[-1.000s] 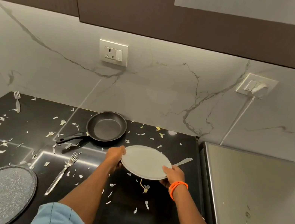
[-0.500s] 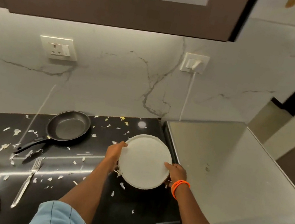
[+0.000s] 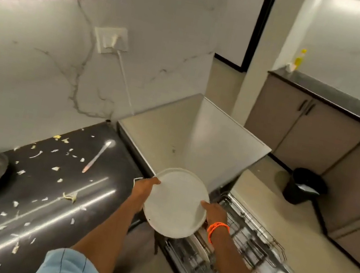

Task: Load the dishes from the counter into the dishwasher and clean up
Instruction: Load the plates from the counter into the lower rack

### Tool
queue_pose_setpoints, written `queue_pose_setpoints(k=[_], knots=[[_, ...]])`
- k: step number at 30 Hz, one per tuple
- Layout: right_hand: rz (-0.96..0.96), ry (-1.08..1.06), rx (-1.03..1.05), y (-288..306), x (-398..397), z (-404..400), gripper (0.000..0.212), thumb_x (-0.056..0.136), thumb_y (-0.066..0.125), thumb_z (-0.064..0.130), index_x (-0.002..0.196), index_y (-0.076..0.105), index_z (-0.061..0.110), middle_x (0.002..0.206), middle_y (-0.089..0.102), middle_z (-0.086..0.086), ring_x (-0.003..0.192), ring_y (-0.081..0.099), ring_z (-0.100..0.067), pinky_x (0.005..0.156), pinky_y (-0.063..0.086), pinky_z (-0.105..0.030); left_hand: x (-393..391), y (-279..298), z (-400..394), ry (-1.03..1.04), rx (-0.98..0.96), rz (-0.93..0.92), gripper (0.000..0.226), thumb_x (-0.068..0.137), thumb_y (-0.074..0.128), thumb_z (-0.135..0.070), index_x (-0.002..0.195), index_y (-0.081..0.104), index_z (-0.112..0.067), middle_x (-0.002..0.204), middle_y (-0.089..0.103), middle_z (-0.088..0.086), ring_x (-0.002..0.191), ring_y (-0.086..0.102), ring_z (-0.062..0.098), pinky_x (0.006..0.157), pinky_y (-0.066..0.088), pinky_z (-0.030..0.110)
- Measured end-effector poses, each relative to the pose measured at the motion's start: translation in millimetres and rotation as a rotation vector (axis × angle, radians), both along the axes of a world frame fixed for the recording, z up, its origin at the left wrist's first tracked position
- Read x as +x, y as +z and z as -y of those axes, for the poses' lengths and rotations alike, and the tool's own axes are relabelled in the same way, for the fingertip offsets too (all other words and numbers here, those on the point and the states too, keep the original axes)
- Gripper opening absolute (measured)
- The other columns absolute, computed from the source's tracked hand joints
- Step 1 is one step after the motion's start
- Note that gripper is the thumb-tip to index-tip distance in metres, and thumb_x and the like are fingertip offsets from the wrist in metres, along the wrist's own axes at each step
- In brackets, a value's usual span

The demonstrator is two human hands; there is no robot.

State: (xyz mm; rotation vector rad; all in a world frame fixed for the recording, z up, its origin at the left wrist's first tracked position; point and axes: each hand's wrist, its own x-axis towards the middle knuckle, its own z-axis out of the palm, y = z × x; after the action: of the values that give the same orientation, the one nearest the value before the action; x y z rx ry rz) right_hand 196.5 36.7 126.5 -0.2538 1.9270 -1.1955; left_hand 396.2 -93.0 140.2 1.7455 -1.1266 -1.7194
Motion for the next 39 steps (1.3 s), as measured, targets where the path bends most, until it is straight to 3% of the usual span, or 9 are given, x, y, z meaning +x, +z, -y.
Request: queue_pose_setpoints(k=[5, 10, 16, 20, 24, 28, 33, 36, 39], knots=[[0.036, -0.112, 0.068, -29, -48, -74, 0.021, 0.082, 0.078, 0.023, 0.078, 0.065, 0.007, 0.096, 0.068, -0.024, 0.090, 0.067, -0.036, 0.086, 0.056, -0.053, -60, -10, -47, -0.155, 0.028, 0.022, 0.031, 0.082, 0.076, -0.023, 0.106, 0.072, -0.004, 0.099, 0.074, 0.015, 0.088, 0.071, 0.033, 0.082, 0.059, 0.043], [0.074, -0.234, 0.116, -46, -81, -135, 0.029, 0.085, 0.074, 0.025, 0.099, 0.070, -0.001, 0.096, 0.069, -0.018, 0.088, 0.067, -0.034, 0.079, 0.055, -0.044, -109, -19, -84, -0.322, 0.056, 0.026, 0.034, 0.083, 0.075, -0.021, 0.111, 0.070, -0.003, 0.106, 0.072, 0.016, 0.099, 0.069, 0.037, 0.088, 0.059, 0.050], [0.162, -0.351, 0.215, -67, -95, -185, 0.014, 0.090, 0.065, 0.020, 0.085, 0.068, 0.008, 0.095, 0.067, -0.016, 0.094, 0.065, -0.034, 0.089, 0.055, -0.050, -149, -57, -122, -0.500, 0.118, 0.151, 0.026, 0.079, 0.075, -0.022, 0.101, 0.069, -0.010, 0.101, 0.073, 0.011, 0.092, 0.073, 0.032, 0.083, 0.062, 0.046], [0.142, -0.400, 0.321, -85, -109, -195, 0.020, 0.087, 0.061, 0.012, 0.066, 0.064, 0.013, 0.089, 0.069, -0.018, 0.087, 0.065, -0.037, 0.084, 0.056, -0.051, -171, -98, -128, -0.586, 0.208, 0.222, 0.052, 0.068, 0.075, -0.028, 0.117, 0.068, -0.012, 0.108, 0.073, 0.008, 0.094, 0.071, 0.029, 0.084, 0.062, 0.046], [0.217, -0.378, 0.441, -147, -119, -202, 0.012, 0.084, 0.061, 0.011, 0.076, 0.069, 0.007, 0.088, 0.069, -0.018, 0.081, 0.064, -0.034, 0.079, 0.056, -0.045, -188, -134, -130, -0.591, 0.267, 0.280, 0.047, 0.079, 0.072, -0.022, 0.124, 0.064, -0.014, 0.112, 0.069, 0.008, 0.097, 0.067, 0.028, 0.076, 0.060, 0.037], [0.277, -0.466, 0.413, -248, -139, -190, 0.019, 0.069, 0.067, 0.007, 0.086, 0.076, 0.009, 0.092, 0.073, -0.016, 0.084, 0.067, -0.034, 0.081, 0.059, -0.048, -213, -181, -107, -0.550, 0.276, 0.290, 0.046, 0.083, 0.067, -0.018, 0.129, 0.061, -0.017, 0.117, 0.065, 0.010, 0.102, 0.063, 0.031, 0.089, 0.059, 0.048], [0.411, -0.602, 0.390, -327, -135, -178, 0.035, 0.052, 0.071, 0.011, 0.086, 0.072, 0.012, 0.095, 0.072, -0.019, 0.086, 0.069, -0.038, 0.075, 0.059, -0.058, -226, -274, -91, -0.477, 0.277, 0.436, 0.060, 0.069, 0.062, -0.035, 0.127, 0.066, -0.019, 0.113, 0.069, 0.009, 0.099, 0.065, 0.031, 0.091, 0.059, 0.048], [0.440, -0.648, 0.395, -265, -146, -137, 0.011, 0.073, 0.067, -0.005, 0.084, 0.066, -0.006, 0.083, 0.067, -0.025, 0.068, 0.068, -0.034, 0.055, 0.061, -0.037, -249, -270, -84, -0.479, 0.237, 0.450, 0.043, 0.080, 0.063, -0.027, 0.121, 0.069, -0.015, 0.102, 0.070, 0.006, 0.091, 0.066, 0.028, 0.082, 0.061, 0.041], [0.505, -0.652, 0.379, -282, -160, -112, 0.004, 0.083, 0.058, -0.015, 0.084, 0.059, -0.011, 0.066, 0.058, -0.018, 0.035, 0.057, -0.022, 0.031, 0.045, -0.023, -271, -291, -71, -0.428, 0.232, 0.424, 0.022, 0.091, 0.061, -0.010, 0.111, 0.067, -0.015, 0.101, 0.069, 0.010, 0.088, 0.065, 0.027, 0.059, 0.059, 0.031]])
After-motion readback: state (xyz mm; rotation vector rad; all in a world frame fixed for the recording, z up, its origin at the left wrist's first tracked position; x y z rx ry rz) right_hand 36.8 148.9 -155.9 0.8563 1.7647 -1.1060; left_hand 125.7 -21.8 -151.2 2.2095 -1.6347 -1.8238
